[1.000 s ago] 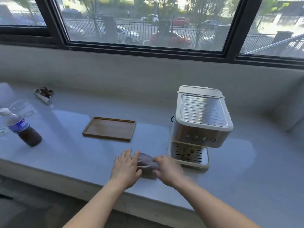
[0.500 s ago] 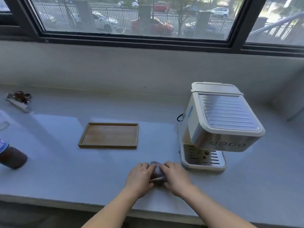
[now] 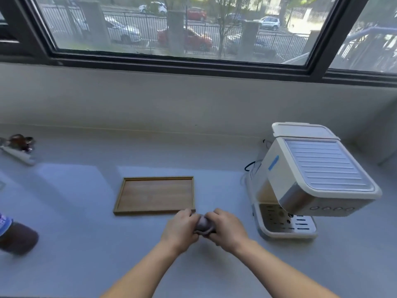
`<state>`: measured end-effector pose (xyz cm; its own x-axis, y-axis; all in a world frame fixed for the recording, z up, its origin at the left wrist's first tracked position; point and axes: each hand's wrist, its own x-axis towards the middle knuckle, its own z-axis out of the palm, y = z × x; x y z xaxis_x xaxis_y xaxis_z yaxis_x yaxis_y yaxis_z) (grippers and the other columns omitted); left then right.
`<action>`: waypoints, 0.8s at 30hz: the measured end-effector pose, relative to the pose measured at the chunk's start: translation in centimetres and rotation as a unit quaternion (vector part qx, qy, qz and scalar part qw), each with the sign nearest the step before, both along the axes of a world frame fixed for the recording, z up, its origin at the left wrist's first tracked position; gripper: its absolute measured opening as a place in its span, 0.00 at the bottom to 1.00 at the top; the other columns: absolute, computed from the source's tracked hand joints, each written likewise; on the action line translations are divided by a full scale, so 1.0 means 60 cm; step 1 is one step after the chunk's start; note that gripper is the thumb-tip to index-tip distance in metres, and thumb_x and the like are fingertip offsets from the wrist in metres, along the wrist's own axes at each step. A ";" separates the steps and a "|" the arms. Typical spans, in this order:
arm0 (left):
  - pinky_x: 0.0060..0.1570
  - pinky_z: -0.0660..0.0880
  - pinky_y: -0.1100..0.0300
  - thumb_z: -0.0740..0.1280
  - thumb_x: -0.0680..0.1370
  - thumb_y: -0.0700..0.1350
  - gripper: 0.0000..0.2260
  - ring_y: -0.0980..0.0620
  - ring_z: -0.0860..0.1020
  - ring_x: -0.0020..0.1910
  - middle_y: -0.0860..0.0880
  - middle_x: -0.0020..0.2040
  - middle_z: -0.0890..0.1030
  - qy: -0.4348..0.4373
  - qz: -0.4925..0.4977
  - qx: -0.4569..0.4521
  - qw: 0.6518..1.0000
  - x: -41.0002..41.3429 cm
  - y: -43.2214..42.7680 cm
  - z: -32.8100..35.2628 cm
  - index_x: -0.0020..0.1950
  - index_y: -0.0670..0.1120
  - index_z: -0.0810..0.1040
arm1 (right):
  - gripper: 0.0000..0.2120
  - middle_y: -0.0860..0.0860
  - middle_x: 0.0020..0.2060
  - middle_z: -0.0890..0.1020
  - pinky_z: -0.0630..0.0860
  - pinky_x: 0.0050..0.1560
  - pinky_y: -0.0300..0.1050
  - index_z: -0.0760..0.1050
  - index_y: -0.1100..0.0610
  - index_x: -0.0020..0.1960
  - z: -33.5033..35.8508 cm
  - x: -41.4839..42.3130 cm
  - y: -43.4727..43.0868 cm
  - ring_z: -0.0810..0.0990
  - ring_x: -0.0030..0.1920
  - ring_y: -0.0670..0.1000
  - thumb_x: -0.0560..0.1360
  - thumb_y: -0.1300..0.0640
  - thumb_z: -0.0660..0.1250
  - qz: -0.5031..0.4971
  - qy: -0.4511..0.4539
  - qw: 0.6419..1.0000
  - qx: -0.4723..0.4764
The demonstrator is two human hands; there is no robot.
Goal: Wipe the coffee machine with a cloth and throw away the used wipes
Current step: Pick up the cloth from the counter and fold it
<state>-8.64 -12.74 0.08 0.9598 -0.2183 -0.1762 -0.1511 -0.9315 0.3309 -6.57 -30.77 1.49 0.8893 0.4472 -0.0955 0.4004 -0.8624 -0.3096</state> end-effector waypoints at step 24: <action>0.43 0.69 0.55 0.69 0.72 0.48 0.19 0.47 0.74 0.57 0.49 0.53 0.75 -0.051 0.121 0.014 0.991 0.135 0.239 0.054 0.63 0.53 0.75 | 0.18 0.50 0.49 0.77 0.69 0.39 0.46 0.74 0.49 0.55 0.026 0.187 0.266 0.76 0.52 0.55 0.70 0.41 0.71 0.071 -0.045 0.996 0.034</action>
